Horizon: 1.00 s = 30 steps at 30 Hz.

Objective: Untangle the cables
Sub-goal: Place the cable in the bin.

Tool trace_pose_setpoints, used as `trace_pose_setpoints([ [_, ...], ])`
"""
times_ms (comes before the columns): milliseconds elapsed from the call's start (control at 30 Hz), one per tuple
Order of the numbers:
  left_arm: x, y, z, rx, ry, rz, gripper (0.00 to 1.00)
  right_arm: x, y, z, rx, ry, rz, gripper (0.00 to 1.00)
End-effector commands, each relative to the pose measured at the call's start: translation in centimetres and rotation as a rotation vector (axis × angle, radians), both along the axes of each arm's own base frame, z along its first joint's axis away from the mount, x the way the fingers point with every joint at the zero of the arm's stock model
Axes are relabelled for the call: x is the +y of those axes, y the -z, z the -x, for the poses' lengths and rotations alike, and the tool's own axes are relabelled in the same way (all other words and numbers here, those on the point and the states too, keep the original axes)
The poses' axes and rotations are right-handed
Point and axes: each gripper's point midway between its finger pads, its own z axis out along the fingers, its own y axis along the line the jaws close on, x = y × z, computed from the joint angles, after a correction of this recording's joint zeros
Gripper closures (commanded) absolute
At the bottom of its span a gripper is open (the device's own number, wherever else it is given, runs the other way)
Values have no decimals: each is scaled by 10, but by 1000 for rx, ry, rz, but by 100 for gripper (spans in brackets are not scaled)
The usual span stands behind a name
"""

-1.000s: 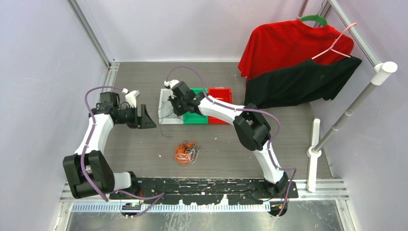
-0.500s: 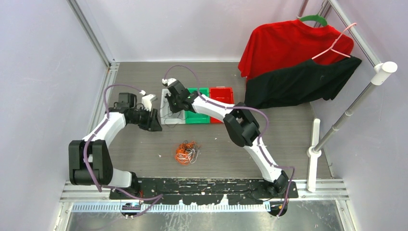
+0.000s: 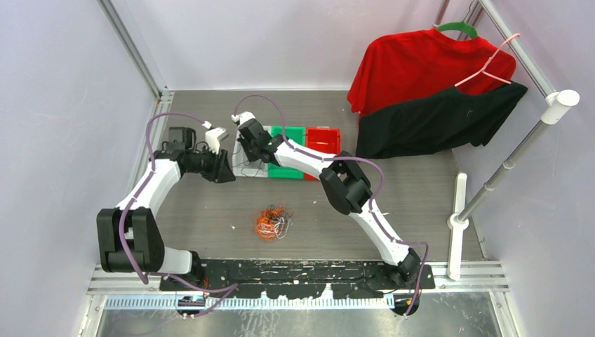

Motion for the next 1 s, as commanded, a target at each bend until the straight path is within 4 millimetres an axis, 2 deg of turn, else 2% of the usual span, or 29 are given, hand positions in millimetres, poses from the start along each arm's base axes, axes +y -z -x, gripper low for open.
trace_pose_setpoints([
  [0,-4,-26,-3,-100,72,12,63,-2,-40,-18,-157,49,-26,93],
  [133,-12,-28,4,-142,145,39,64,5,-70,-23,-188,37,-110,88],
  [333,-25,-26,5,-195,216,6,65,9,-75,-30,-144,-10,-169,80],
  [467,-24,-18,-5,-296,283,-114,65,10,-91,-28,-97,-44,-301,73],
  [700,-24,-26,-32,-353,256,-158,66,8,-132,-22,16,-111,-489,64],
  [967,-36,-38,-10,-273,303,-72,66,-10,-167,-20,21,-92,-527,51],
])
